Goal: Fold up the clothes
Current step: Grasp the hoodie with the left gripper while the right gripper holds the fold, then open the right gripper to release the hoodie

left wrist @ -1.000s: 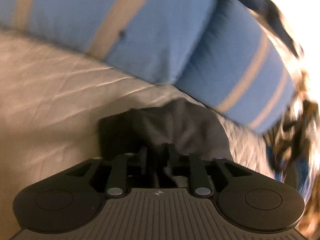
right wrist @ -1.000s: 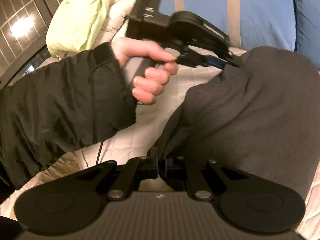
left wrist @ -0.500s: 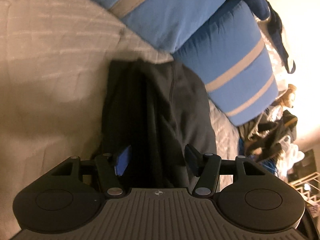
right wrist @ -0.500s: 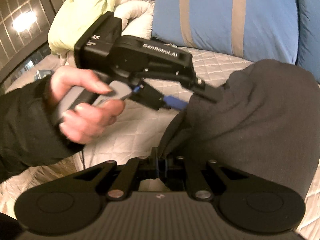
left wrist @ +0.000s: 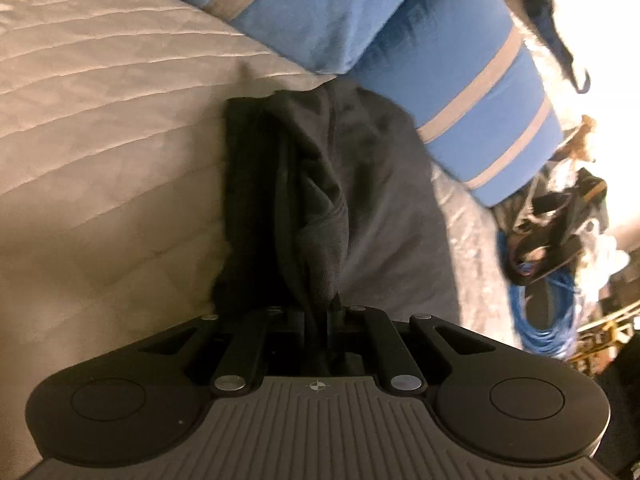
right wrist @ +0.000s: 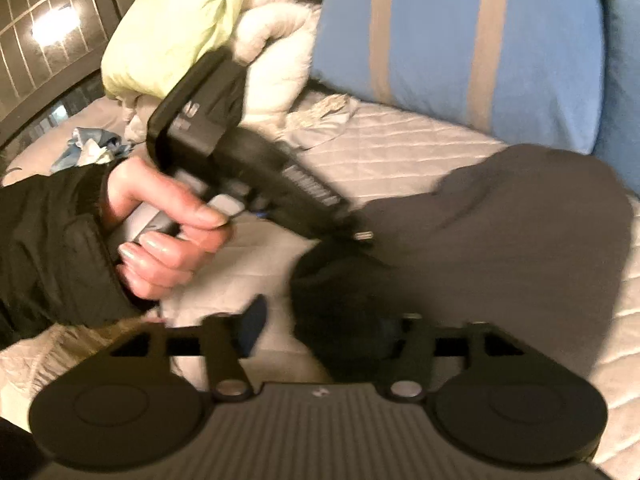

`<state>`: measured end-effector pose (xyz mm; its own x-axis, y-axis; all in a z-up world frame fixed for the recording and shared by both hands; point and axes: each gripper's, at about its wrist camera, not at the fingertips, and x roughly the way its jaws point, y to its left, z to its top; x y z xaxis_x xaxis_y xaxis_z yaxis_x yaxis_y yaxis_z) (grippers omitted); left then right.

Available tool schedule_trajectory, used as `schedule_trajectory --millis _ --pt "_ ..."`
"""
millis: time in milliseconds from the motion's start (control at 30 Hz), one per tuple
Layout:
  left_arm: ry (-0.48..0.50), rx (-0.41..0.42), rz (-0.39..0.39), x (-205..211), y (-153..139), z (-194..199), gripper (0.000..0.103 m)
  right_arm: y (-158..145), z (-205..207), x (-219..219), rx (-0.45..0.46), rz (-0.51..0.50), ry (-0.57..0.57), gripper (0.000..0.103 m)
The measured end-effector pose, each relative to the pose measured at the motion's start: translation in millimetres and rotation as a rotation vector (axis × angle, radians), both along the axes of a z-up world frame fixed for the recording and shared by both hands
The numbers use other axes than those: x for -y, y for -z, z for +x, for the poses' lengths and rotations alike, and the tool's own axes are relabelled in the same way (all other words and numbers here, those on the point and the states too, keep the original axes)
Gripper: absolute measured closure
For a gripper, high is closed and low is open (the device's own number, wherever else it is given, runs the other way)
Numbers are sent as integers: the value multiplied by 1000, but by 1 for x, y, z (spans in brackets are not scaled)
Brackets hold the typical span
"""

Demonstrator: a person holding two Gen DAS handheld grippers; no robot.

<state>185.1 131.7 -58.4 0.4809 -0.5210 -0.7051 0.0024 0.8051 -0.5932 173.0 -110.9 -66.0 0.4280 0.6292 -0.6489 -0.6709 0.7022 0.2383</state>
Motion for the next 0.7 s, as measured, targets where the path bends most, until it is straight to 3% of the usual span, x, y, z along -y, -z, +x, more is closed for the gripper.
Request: schedule_trajectory --millis 300,400,533,633,700 --pt "8 32 50 4 12 -7 88 11 32 75 50 -1 320 16" --pt "28 68 107 10 11 -12 86 30 48 92 7 20 432 15" --pt "24 82 115 8 9 -18 83 48 58 111 -72 83 498 12" --pt "19 90 118 7 8 -22 76 54 60 119 -113 127 511 11" --pt "1 88 129 4 4 -26 48 55 61 119 -109 128 507 11"
